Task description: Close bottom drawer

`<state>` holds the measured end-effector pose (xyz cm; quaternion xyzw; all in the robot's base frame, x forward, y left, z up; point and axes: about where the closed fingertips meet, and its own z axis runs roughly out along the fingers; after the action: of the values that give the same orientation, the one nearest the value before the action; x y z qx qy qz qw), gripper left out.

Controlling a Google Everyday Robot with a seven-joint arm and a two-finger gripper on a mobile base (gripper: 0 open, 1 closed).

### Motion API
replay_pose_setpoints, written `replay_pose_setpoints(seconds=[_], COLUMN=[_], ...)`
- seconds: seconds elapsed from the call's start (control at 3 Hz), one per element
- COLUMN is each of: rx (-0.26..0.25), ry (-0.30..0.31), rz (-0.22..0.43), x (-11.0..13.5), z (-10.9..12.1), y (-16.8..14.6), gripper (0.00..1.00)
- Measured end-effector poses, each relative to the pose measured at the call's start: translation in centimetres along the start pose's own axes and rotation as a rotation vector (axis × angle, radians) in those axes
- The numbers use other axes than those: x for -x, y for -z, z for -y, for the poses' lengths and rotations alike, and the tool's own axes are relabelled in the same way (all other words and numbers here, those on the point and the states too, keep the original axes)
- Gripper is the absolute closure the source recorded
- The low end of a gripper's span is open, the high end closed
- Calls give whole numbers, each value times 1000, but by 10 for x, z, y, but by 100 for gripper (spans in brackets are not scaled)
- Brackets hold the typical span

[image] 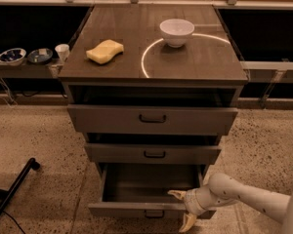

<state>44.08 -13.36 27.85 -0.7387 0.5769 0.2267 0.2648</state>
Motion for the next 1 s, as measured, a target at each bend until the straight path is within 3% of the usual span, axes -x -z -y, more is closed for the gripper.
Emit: replay_pose_setpoints(seconds=[0.33, 1.0], rx=[74, 83], ry=[-33, -86], rz=[13, 61], x=[-23, -44], z=[-2, -6], y=[-45, -55], gripper=[49, 95])
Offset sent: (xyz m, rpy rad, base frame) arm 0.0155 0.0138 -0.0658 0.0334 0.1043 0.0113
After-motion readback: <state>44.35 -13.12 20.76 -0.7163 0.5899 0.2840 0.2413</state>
